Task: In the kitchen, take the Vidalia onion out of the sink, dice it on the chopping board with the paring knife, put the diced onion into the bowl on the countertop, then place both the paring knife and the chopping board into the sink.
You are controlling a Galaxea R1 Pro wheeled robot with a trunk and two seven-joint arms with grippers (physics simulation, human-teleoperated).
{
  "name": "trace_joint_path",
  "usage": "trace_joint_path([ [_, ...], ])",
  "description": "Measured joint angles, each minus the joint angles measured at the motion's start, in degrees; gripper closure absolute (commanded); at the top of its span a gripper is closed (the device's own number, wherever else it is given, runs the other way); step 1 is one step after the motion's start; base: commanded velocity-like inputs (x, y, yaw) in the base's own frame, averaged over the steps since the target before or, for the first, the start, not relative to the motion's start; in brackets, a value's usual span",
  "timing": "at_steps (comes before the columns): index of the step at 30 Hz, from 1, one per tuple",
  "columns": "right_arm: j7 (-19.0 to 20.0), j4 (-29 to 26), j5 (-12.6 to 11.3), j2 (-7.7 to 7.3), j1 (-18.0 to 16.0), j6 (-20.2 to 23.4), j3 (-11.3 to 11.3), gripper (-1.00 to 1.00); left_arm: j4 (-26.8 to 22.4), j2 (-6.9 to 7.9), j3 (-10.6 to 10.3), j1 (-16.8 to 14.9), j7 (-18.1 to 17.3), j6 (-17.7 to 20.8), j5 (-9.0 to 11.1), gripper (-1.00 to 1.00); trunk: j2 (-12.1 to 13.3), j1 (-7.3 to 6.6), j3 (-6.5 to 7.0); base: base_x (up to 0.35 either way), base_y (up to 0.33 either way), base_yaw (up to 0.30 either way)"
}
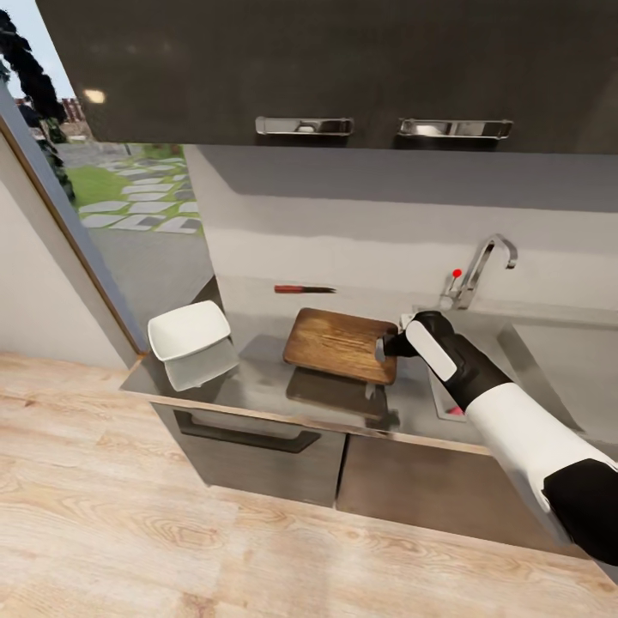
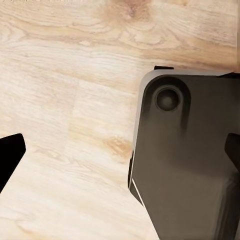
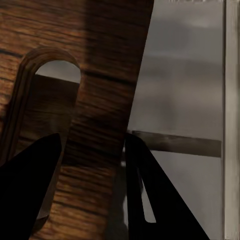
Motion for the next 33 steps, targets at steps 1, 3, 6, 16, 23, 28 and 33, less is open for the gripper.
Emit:
trace_joint_path([
  [1,0.0,0.09,0.05,0.01,0.0,0.01,0.04,1.0,0.0,0.03,0.0,0.01,0.0,0.0,0.0,-1.0,0.0,0.0,0.0,0.116,-0.034,0.0],
  [3,0.0,0.18,0.08,0.03,0.0,0.0,0.08,1.0,0.0,0.14,0.02,0.01,0.01,0.0,0.0,-1.0,0.0,0.0,0.0,0.073,-0.02,0.0],
  [6,0.04,0.26,0.0,0.08,0.0,-0.04,0.1,1.0,0.0,0.34,0.06,0.0,0.01,0.0,0.0,-1.0,0.0,0.01,0.0,0.027,-0.007,0.0],
  [16,0.09,1.04,-0.19,0.26,0.0,-0.06,1.04,1.0,0.0,0.44,0.03,-0.02,0.01,0.0,0.0,-1.0,0.0,0.0,0.0,0.026,-0.001,0.0],
  [23,1.62,2.07,-0.22,0.29,0.01,-0.13,2.84,1.0,-0.08,0.44,0.04,-0.02,0.01,0.0,0.0,-1.0,0.0,0.01,0.0,0.012,0.0,0.0],
  [28,4.97,3.48,0.19,0.21,0.0,-0.1,2.91,1.0,-0.01,0.44,0.0,0.02,0.01,0.0,0.0,-1.0,0.0,0.01,0.0,0.0,0.0,0.0],
  [33,5.21,3.94,0.05,0.22,0.0,-0.22,2.89,1.0,-0.01,0.44,-0.01,0.0,0.01,0.0,0.0,-1.0,0.0,0.01,0.0,0.0,0.0,0.0],
])
